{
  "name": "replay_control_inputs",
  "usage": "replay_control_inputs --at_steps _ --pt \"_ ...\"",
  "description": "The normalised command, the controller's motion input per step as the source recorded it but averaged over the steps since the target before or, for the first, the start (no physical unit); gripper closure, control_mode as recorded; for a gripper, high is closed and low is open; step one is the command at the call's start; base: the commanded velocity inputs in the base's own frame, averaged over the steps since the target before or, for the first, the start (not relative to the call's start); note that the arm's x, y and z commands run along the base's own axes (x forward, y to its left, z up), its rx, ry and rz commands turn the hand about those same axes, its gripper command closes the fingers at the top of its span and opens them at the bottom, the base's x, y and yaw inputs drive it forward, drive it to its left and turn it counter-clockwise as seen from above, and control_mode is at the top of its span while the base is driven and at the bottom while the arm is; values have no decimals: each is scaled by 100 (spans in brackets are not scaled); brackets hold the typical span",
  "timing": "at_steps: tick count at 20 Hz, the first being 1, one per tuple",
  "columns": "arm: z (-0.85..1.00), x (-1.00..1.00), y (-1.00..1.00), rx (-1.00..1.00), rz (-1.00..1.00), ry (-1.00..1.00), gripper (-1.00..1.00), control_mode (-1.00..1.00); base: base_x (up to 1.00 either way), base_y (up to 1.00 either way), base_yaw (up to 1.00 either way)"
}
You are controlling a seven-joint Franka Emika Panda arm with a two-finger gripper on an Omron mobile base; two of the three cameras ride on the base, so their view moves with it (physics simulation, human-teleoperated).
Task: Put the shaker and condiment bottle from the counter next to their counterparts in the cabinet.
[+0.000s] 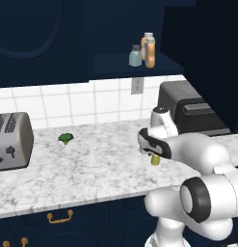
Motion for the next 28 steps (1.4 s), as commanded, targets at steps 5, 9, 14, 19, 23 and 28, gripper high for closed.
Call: replay_control_inputs --at_steps 5,9,14,19,23,28 --pt "-13 5 0 0 0 0 -100 -100 0 0 0" --pt "-14 0 0 0 1 0 -100 -100 0 0 0" --pt "-14 0 0 0 2 0 -100 -100 0 0 0" --pt "-9 7 0 0 4 0 -100 -100 0 0 0" --pt "-6 8 0 0 5 0 -100 -100 0 0 0" --pt "-5 8 -1 1 1 0 100 -100 0 0 0"
